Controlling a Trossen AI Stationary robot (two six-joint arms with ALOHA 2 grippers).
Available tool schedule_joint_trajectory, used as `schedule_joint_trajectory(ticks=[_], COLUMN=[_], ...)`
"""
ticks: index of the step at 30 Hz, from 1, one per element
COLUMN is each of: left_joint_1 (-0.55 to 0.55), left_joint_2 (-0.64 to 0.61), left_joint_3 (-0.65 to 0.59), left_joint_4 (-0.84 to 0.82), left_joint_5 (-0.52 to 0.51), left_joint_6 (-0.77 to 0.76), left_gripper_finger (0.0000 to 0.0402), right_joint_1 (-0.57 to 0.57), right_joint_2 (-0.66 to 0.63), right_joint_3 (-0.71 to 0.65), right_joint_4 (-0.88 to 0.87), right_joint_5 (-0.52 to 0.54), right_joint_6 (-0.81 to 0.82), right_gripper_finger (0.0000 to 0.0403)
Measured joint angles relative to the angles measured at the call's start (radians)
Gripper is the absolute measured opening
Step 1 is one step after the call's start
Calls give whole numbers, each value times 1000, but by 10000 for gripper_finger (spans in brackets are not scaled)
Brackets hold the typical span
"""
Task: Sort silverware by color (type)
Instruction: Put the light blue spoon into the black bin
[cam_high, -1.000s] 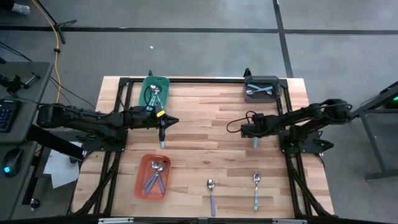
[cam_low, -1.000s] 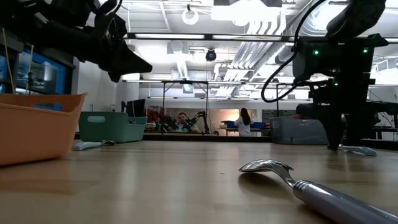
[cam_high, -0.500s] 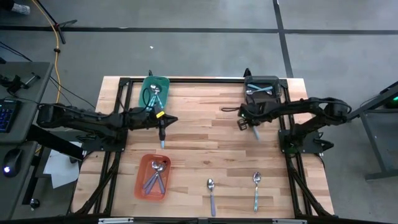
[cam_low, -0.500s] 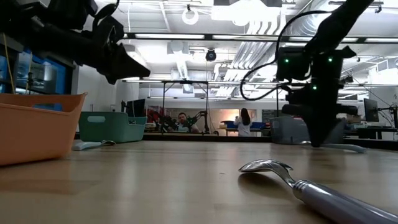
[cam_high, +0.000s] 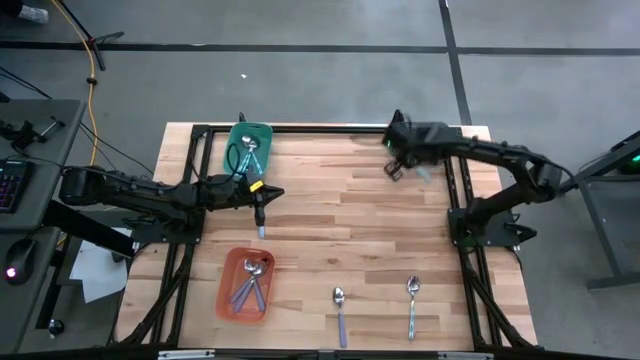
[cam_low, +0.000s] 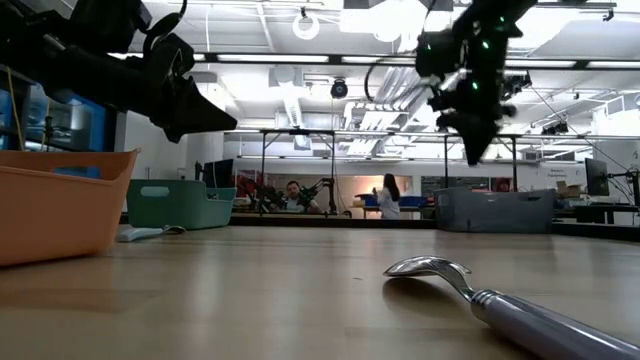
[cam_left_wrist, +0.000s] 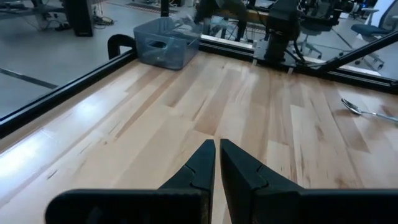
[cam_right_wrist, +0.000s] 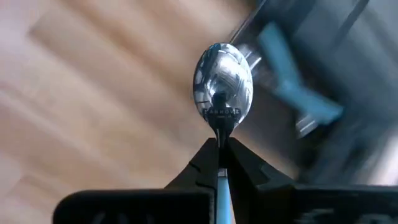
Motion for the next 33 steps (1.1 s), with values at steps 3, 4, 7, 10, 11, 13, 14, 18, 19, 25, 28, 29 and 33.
schedule_joint_trajectory(ticks=[3,4,7,10,11,13,14,18,19,25,28,29,33], left_joint_1=[0,0,0,0,0,0,0,1,1,0,0,0,0], left_joint_2=[0,0,0,0,0,0,0,0,0,0,0,0,0], left_joint_3=[0,0,0,0,0,0,0,0,0,0,0,0,0], left_joint_4=[0,0,2,2,2,2,3,7,8,13,12,12,12], left_joint_5=[0,0,0,0,-1,-4,-9,-16,-15,-14,-11,-11,-11], left_joint_6=[8,8,9,17,25,35,36,44,45,45,45,46,62], left_gripper_finger=[15,15,15,15,15,15,15,15,15,15,15,15,15], right_joint_1=[-107,-148,-272,-377,-405,-454,-475,-501,-501,-496,-492,-488,-467], right_joint_2=[-2,-2,-2,7,13,32,48,117,140,240,266,270,258], right_joint_3=[72,79,61,3,-16,-44,-53,-78,-85,-97,-98,-98,-98], right_joint_4=[21,44,139,238,278,318,326,328,333,376,377,377,382], right_joint_5=[11,11,-64,-147,-158,-180,-186,-199,-200,-202,-202,-202,-178], right_joint_6=[-285,-385,-655,-861,-908,-965,-965,-907,-900,-858,-853,-852,-844], right_gripper_finger=[1,1,1,1,1,0,0,0,0,0,1,3,27])
